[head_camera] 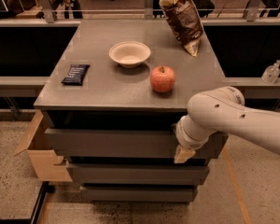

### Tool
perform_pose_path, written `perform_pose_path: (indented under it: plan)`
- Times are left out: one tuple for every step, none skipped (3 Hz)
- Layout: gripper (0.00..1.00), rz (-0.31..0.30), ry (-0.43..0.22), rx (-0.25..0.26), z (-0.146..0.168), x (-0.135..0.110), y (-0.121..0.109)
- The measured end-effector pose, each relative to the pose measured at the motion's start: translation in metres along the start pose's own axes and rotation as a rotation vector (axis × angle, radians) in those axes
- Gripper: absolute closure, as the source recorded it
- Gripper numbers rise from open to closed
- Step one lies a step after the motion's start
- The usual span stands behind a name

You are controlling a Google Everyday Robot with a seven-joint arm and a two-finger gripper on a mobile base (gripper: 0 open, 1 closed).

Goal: Open top drawer

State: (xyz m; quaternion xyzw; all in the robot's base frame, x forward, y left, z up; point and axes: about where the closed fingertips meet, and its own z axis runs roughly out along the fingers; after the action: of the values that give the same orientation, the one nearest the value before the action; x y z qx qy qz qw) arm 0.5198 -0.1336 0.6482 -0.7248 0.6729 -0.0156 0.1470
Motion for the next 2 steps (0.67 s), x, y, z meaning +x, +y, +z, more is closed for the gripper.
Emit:
perform_pose_path:
  plan:
    - [0.64,-0.004,-0.008,-0.002,-0.003,-0.001,0.003]
    - [0.89,-0.027,-0.034,-0.022,-0.019,-0.005,0.021]
